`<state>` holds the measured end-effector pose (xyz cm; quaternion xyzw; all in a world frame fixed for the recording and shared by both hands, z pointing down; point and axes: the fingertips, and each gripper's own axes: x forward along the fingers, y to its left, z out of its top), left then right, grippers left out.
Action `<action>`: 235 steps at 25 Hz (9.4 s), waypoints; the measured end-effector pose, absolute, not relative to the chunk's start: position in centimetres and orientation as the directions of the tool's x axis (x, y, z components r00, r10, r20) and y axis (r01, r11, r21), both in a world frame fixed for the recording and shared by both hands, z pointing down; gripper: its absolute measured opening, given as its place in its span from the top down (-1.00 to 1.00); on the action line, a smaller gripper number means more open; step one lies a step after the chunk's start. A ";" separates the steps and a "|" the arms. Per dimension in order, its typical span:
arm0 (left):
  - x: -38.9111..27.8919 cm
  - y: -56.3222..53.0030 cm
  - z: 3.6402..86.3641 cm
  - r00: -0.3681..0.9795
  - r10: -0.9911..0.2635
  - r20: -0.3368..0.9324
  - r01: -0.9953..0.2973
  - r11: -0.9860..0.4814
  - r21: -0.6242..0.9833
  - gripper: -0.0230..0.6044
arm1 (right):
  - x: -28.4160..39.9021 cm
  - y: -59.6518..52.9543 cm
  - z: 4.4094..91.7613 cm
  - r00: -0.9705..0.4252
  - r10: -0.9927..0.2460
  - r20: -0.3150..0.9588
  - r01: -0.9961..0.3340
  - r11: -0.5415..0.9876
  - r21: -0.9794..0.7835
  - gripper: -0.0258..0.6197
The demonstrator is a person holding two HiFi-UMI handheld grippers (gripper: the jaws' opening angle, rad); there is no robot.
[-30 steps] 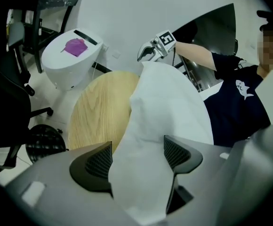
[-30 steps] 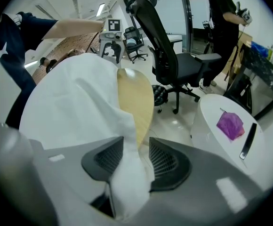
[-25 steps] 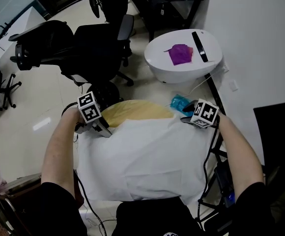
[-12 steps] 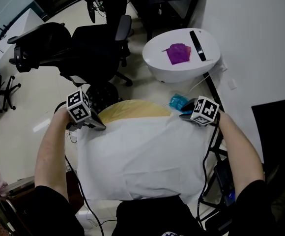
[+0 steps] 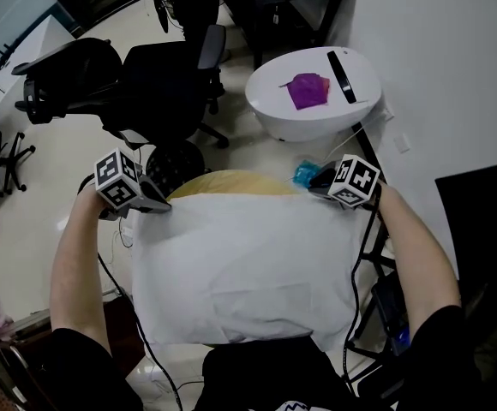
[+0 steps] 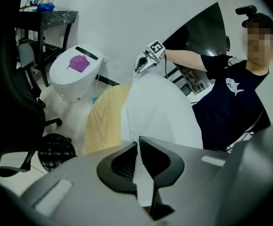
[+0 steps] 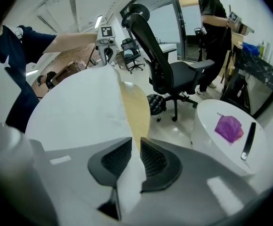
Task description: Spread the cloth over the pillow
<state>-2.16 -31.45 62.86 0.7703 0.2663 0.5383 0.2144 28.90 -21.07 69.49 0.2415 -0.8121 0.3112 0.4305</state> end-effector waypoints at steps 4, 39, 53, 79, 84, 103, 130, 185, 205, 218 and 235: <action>-2.7 -31.3 64.8 0.230 0.614 0.755 0.159 -0.789 0.594 0.92 | 29.2 -21.5 69.1 -0.503 -0.157 0.850 -0.675 0.685 -0.273 0.72; -4.0 -27.3 53.1 0.509 0.064 0.858 0.234 -0.970 -0.066 0.51 | 26.5 -13.4 47.7 -0.206 -0.722 0.660 -0.906 0.395 0.149 0.90; -12.1 -13.8 53.3 0.522 -0.037 0.852 0.035 -0.997 -0.065 0.02 | 21.3 -2.4 46.0 -0.198 -0.759 0.621 -0.920 0.363 0.150 0.90; -26.6 -4.4 65.8 0.172 -0.325 0.930 -0.447 -0.867 -0.220 0.32 | 16.4 12.7 61.2 -0.095 -0.538 0.837 -0.912 0.385 0.144 0.47; -27.2 -4.3 65.2 0.163 -0.320 0.933 -0.416 -0.880 -0.229 0.63 | 16.7 13.2 63.1 -0.074 -0.505 0.860 -0.909 0.388 0.150 0.39; -30.0 -2.3 65.3 0.152 -0.306 0.940 -0.389 -0.892 -0.228 0.93 | 19.7 16.9 67.3 0.028 -0.407 0.913 -0.924 0.338 0.179 0.41; -32.3 -4.2 60.1 0.263 -0.313 0.912 -0.430 -0.885 -0.180 0.27 | 16.4 14.1 60.5 0.016 -0.578 0.816 -0.919 0.313 0.240 0.42; -31.7 -11.0 64.5 0.588 0.124 0.800 0.062 -0.992 0.108 0.93 | -30.1 -0.8 69.5 -0.694 -0.543 0.472 -0.481 -0.138 -0.866 0.81; -30.9 -9.6 69.4 0.486 0.091 0.869 0.119 -0.992 0.037 0.93 | -32.2 2.4 71.5 -0.748 -0.420 0.515 -0.509 -0.136 -0.850 0.88; -29.5 -10.2 69.9 0.483 0.070 0.873 0.088 -0.996 0.031 0.90 | -30.2 4.0 69.6 -0.731 -0.438 0.524 -0.544 -0.089 -0.834 0.56; -28.4 -12.0 56.7 0.647 -0.199 0.736 -0.085 -0.978 -0.190 -0.26 | -7.8 8.3 54.0 -0.329 -0.808 0.489 -0.839 0.013 -0.544 0.90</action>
